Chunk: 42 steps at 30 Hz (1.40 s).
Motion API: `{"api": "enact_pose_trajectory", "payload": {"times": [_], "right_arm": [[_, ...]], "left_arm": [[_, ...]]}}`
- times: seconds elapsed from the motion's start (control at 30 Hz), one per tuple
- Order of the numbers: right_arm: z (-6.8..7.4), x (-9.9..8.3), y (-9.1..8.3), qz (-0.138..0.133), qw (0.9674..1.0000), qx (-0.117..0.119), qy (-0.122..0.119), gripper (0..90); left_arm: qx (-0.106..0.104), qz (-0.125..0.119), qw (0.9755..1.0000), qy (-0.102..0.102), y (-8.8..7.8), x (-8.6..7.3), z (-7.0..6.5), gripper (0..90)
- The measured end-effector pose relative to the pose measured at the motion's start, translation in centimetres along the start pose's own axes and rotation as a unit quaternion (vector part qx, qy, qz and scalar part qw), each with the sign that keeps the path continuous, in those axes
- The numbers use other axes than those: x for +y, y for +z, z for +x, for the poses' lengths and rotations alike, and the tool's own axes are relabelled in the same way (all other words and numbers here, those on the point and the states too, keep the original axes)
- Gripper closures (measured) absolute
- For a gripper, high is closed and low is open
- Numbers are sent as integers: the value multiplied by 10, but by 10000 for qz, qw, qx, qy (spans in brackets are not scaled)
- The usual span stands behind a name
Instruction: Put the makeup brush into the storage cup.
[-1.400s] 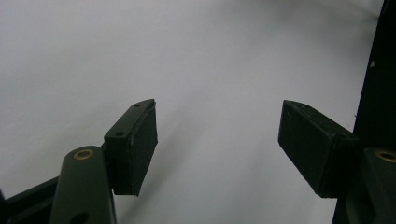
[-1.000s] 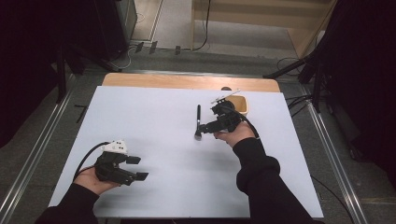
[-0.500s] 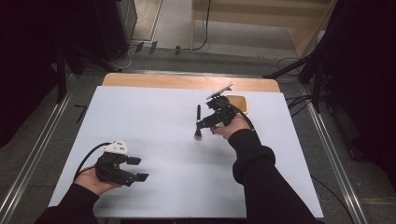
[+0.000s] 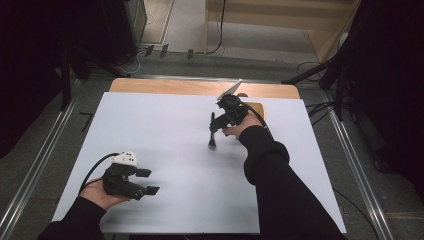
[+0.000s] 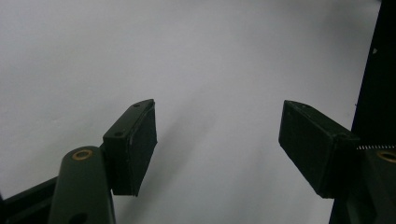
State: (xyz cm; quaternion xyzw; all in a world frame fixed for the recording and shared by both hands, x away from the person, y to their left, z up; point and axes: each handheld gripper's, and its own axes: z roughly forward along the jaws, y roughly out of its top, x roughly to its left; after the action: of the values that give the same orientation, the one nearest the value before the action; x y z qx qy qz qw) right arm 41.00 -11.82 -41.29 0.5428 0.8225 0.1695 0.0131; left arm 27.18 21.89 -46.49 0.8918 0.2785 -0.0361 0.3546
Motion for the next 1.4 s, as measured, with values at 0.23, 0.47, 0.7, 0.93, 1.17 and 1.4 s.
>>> {"api": "enact_pose_trajectory", "payload": {"times": [0.23,0.47,0.7,0.93,1.17,1.4], "right_arm": [[-1,11,7,276,9993,-115,220,218],[2,15,14,372,9986,-119,345,228],[5,21,20,347,9979,-240,484,245],[13,29,30,378,9971,-315,578,246],[16,33,36,434,9953,-429,747,247],[15,35,44,529,9920,-457,1054,251]], "left_arm": [[7,26,10000,15,1,0,0,282],[29,20,10000,15,0,0,-2,281],[-21,40,9999,141,2,1,-3,281],[-72,31,9998,161,2,1,-2,281],[-93,59,9998,190,4,3,-3,279],[-100,67,9998,188,4,3,-3,279]]}}
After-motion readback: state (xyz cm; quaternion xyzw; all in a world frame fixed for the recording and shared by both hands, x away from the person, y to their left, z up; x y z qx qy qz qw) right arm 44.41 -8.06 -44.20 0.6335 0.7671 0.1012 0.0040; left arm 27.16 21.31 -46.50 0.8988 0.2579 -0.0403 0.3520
